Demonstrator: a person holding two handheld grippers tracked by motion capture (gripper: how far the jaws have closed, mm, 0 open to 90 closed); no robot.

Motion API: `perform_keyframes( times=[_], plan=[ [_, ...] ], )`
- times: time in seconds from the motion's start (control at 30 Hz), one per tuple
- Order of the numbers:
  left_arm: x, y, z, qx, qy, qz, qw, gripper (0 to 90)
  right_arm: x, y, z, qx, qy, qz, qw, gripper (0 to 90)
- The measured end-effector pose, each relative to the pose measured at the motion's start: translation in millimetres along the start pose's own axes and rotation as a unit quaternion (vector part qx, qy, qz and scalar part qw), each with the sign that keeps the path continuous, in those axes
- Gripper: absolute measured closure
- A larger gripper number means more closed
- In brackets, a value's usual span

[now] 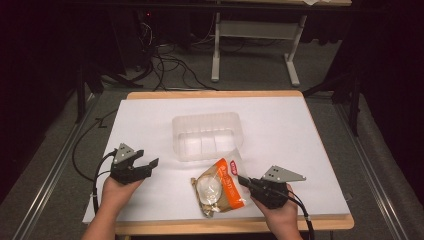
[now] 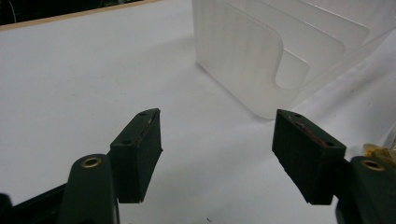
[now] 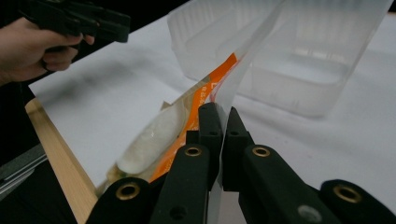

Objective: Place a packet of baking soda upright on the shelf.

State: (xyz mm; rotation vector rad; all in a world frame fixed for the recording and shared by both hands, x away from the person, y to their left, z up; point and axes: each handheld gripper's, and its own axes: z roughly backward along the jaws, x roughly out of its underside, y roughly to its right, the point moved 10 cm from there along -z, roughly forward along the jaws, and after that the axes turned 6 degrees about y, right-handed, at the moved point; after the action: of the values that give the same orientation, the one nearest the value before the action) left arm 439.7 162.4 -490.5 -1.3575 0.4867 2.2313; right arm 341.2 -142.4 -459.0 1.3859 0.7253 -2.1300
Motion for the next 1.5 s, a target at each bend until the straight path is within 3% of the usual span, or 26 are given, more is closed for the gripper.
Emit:
perform_keyframes(
  times=[0.17, 0.27, 0.43, 0.67, 0.8, 0.9, 1.03, 1.2, 1.23, 1.27, 1.37, 1.5],
  plan=[
    [-0.1, -0.3, 0.3, -0.001, 0.001, 0.0, 1.0, 33.3, -18.1, 4.4, 15.5, 0.017, 0.031, 0.015, 0.9993, 90.0],
    [-0.3, -0.1, 0.5, -0.002, 0.002, 0.0, 1.0, 33.3, -28.8, 18.6, 31.0, 0.041, 0.055, 0.018, 0.9975, 90.0],
    [-0.4, -0.4, 0.8, -0.002, 0.002, 0.0, 1.0, 33.3, -37.2, 33.2, 47.1, 0.071, 0.07, 0.026, 0.9946, 90.0],
    [0.0, -0.8, 0.8, -0.004, 0.002, 0.001, 1.0, 33.3, -49.1, 76.0, 73.3, 0.137, 0.09, 0.022, 0.9863, 90.0],
    [1.5, 0.4, 1.1, -0.003, -0.001, 0.003, 1.0, 33.1, -57.8, 96.7, 81.1, 0.157, 0.094, 0.024, 0.9828, 90.0],
    [1.5, 0.5, 1.0, -0.004, -0.001, 0.001, 1.0, 33.1, -66.8, 105.4, 82.0, 0.167, 0.092, 0.038, 0.9808, 90.0],
    [2.2, -2.0, 0.7, -0.005, -0.002, 0.005, 1.0, 33.0, -71.1, 111.9, 68.3, 0.157, 0.066, 0.048, 0.9842, 90.0],
    [2.1, -1.4, 2.1, -0.003, -0.001, 0.004, 1.0, 32.9, -54.4, 120.9, 46.0, 0.158, 0.047, 0.033, 0.9857, 89.7],
    [2.1, -1.4, 2.1, -0.003, -0.001, 0.004, 1.0, 32.9, -54.4, 120.9, 46.0, 0.158, 0.047, 0.033, 0.9857, 89.7],
    [2.2, -1.0, 1.9, -0.003, -0.001, 0.004, 1.0, 32.9, -52.4, 122.1, 45.1, 0.161, 0.063, 0.025, 0.9846, 88.0],
    [3.0, -0.3, 0.4, -0.002, -0.004, 0.003, 1.0, 32.8, -52.5, 122.8, 45.3, 0.155, 0.068, 0.011, 0.9855, 84.7],
    [3.4, -0.2, -0.2, -0.001, -0.007, 0.002, 1.0, 32.7, -48.3, 123.0, 44.1, 0.155, 0.069, 0.011, 0.9855, 81.3]
  ],
)
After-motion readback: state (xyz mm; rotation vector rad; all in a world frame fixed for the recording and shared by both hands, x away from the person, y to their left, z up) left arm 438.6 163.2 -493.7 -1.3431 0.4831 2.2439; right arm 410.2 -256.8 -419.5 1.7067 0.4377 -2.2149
